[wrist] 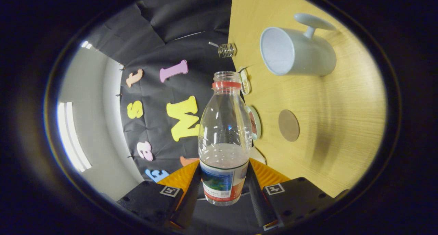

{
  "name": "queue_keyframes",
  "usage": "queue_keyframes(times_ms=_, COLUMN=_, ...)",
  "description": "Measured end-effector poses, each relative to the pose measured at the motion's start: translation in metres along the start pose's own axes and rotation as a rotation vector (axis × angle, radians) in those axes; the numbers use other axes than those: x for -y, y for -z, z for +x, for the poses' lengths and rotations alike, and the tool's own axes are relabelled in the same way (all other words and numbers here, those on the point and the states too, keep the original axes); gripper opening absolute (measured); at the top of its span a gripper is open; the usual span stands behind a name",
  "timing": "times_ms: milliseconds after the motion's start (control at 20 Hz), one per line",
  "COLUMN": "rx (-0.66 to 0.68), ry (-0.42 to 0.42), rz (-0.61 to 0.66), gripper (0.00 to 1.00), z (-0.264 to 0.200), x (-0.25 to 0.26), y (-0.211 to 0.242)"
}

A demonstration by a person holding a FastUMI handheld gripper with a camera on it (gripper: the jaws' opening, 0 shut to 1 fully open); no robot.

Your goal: Take the bottle from table, then pour the juice into the cup, finally place the bottle on the coaster

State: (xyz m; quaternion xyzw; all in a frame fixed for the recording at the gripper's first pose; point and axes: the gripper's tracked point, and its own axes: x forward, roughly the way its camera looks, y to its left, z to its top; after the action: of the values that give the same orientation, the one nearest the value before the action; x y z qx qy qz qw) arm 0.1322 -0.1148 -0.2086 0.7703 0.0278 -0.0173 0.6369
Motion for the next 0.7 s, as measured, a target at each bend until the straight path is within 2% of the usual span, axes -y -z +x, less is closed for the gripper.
queue_keyframes(times_ms=700, rx=0.000, ry=-0.021, rz=0.053, gripper=0.75, z=0.001, x=-0.018, y=-0.002)
